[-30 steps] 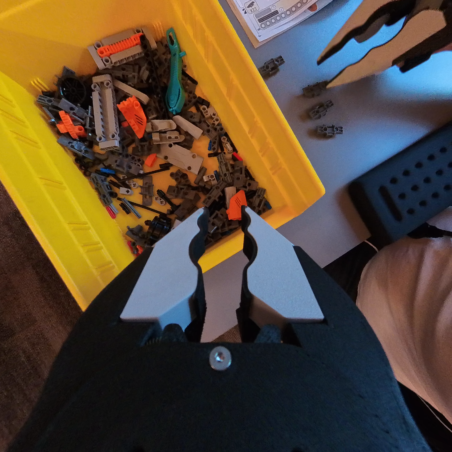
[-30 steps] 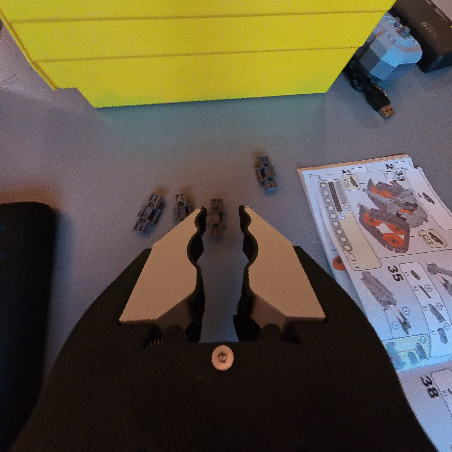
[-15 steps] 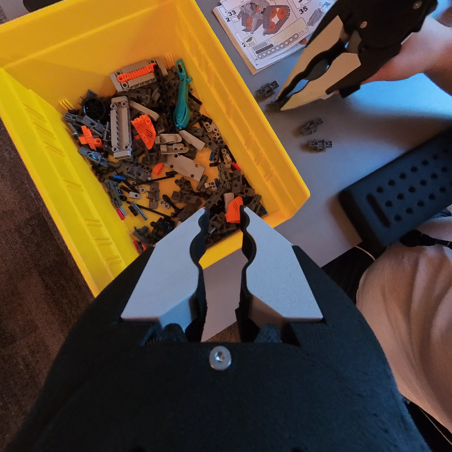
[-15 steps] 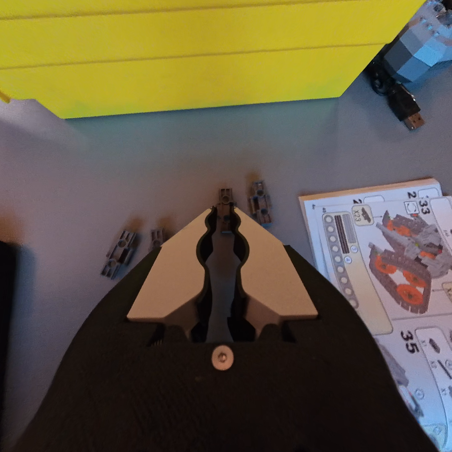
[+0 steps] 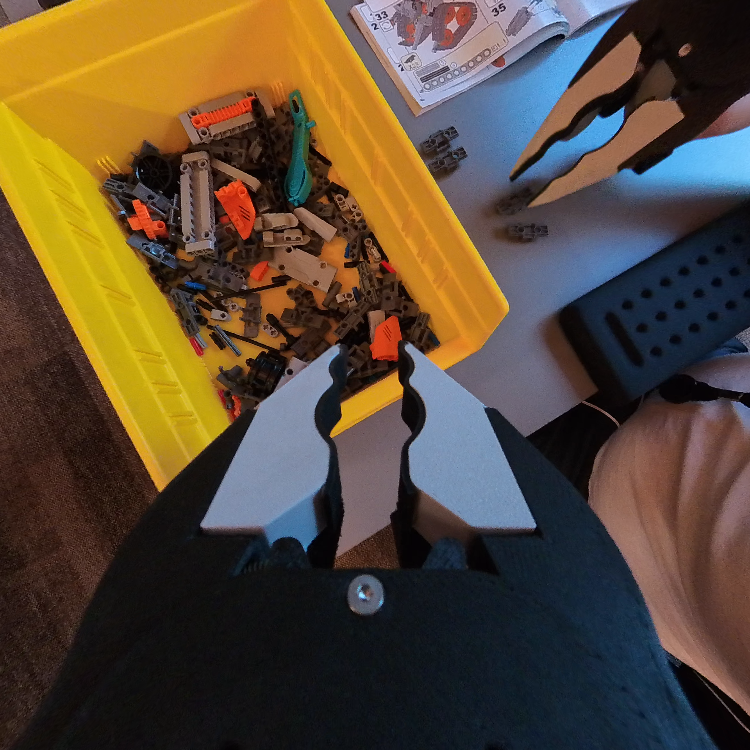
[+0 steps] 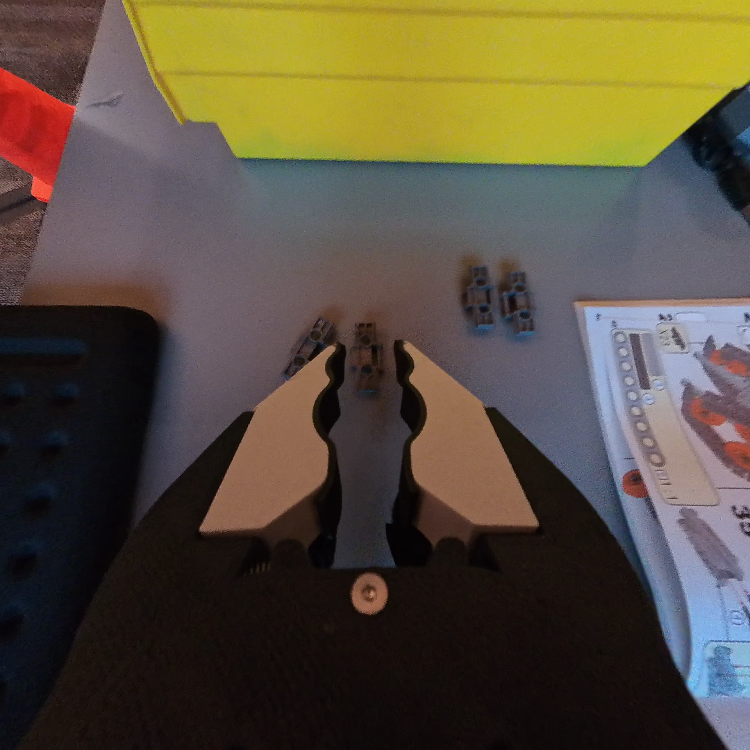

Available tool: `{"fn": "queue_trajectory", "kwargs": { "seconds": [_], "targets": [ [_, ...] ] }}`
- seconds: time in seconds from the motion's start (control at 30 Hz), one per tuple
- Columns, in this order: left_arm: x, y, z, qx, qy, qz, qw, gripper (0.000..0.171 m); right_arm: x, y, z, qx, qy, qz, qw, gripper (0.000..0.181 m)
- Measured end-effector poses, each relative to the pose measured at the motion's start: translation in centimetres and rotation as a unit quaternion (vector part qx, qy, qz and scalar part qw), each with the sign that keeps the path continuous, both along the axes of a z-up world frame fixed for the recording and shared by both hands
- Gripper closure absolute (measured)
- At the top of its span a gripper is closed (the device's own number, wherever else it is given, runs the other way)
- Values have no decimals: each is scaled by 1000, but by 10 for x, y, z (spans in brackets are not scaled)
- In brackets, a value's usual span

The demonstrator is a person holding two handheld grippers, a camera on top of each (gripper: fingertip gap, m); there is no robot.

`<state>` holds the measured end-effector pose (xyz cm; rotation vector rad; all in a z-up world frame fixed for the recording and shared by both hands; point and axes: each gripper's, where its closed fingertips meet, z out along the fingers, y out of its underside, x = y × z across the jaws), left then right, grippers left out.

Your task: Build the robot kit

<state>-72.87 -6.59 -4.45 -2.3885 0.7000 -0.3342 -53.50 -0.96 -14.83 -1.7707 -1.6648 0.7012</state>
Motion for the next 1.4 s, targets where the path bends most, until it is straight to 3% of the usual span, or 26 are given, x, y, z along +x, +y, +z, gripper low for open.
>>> {"fn": "queue_trajectory", "kwargs": {
  "seconds": [0.23,0.6,0.77,0.9,1.0,1.13,1.4],
  "targets": [
    [2,1,3,1,-2,2,1000,149,-5,-3,-15,-20,-20,15,999,165],
    [4,-6,3,-4,6,2,1000,149,-32,42,-15,-6,-22,-17,1000,165],
    [6,-7,4,-4,2,1,1000,149,-24,36,-2,16,-9,-15,1000,155],
    [8,-9,2,-4,1,-2,1000,149,-14,2,24,-4,21,-32,999,155],
    [10,-9,-2,-7,3,-7,1000,149,-11,-22,11,-43,13,-51,998,154],
    [14,-6,-2,-6,-1,-11,1000,149,-7,-28,-14,-50,-25,-64,996,155],
    [18,-9,1,-4,2,-16,1000,149,-23,-3,-14,1,-35,-31,999,164]
  ]
}}
